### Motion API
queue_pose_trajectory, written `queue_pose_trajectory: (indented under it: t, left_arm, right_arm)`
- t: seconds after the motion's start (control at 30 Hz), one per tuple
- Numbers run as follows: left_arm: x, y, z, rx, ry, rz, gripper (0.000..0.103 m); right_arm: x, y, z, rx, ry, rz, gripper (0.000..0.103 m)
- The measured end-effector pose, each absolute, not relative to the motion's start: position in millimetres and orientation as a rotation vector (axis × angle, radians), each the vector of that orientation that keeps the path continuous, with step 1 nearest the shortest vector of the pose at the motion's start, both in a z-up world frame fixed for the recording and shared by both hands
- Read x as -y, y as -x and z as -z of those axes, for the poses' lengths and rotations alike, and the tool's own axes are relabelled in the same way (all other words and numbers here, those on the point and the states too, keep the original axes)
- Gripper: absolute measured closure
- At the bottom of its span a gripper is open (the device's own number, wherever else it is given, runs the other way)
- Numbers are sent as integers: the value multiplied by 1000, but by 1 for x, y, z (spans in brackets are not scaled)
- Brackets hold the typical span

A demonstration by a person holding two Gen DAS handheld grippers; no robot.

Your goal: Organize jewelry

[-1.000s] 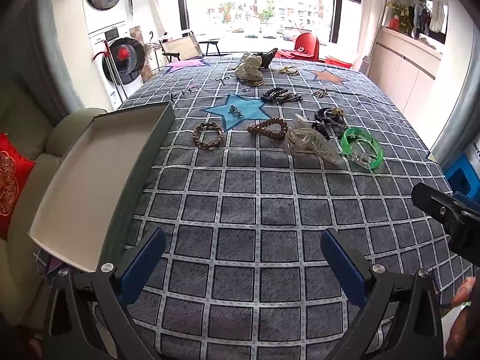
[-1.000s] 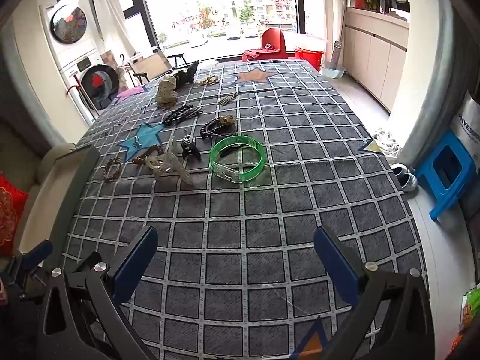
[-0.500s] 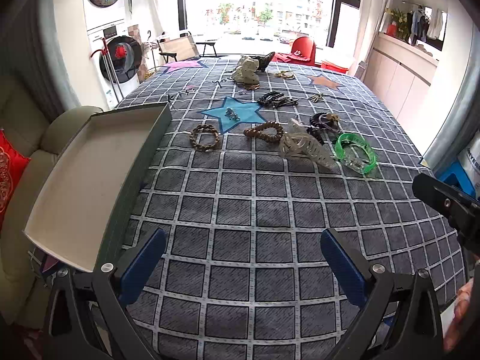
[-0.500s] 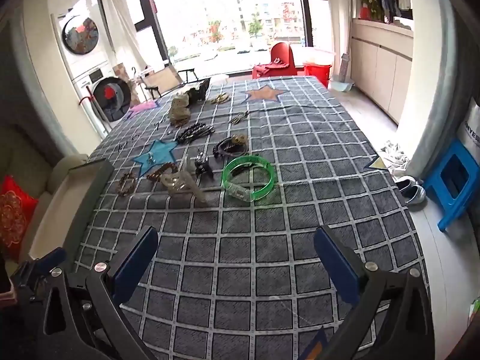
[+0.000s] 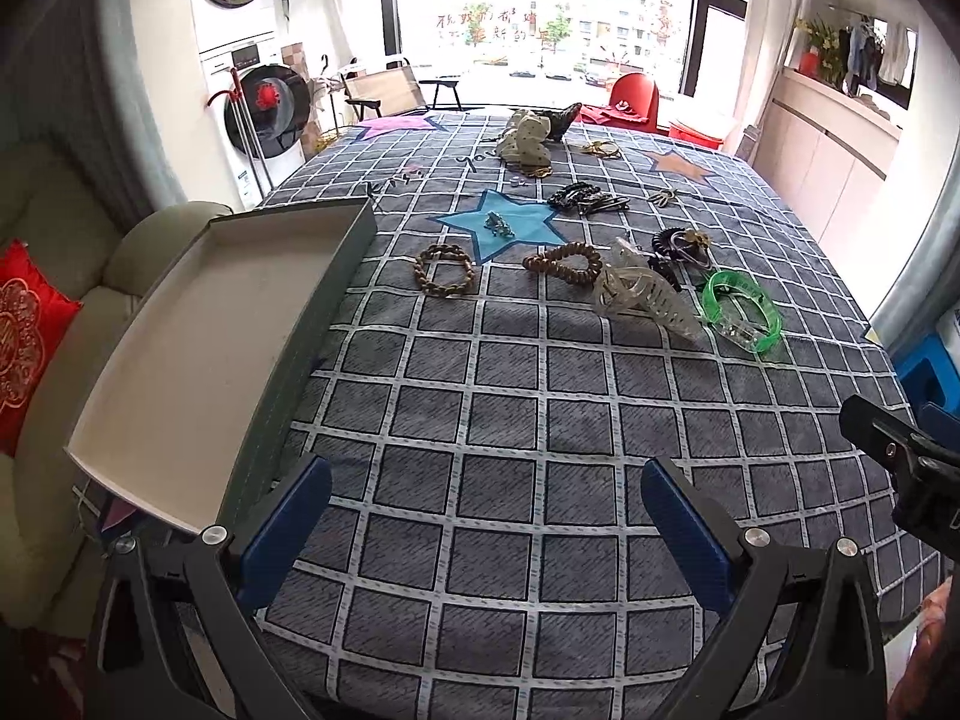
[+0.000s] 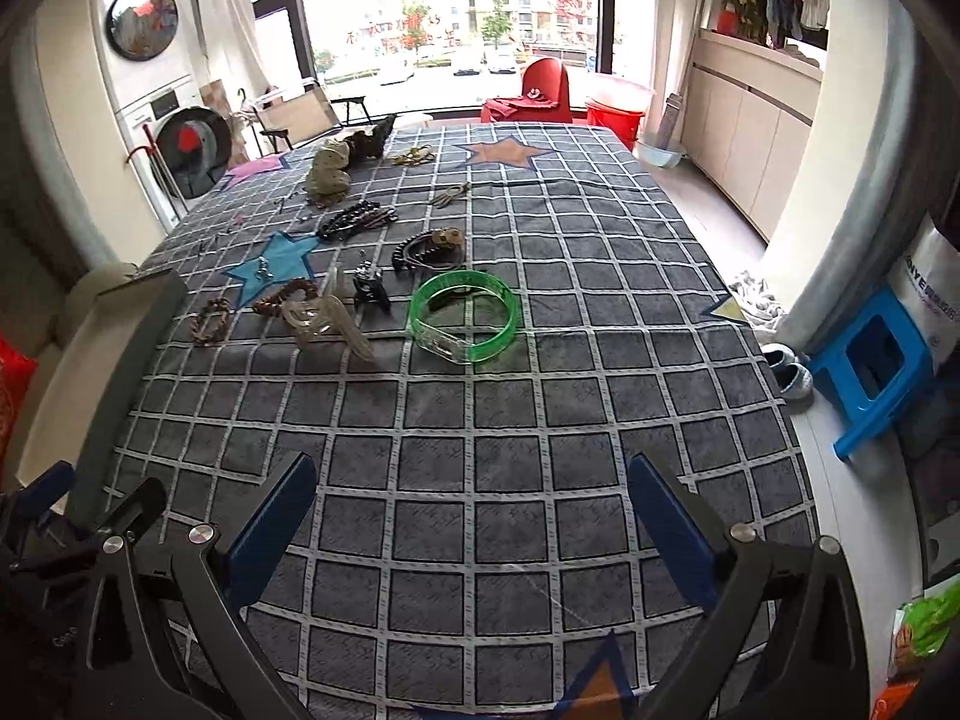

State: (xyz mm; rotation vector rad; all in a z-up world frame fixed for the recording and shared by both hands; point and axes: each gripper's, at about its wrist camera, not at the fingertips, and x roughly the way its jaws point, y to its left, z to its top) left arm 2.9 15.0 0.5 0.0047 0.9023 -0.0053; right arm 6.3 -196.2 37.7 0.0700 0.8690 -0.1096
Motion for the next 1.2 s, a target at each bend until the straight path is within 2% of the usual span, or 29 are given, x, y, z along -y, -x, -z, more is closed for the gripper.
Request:
queue_pose_trajectory:
  t: [1.2]
  left_arm:
    - [-15, -2, 5, -922, -17, -2, 0]
  right_arm:
    - [196, -6, -32, -890, -85, 99, 0]
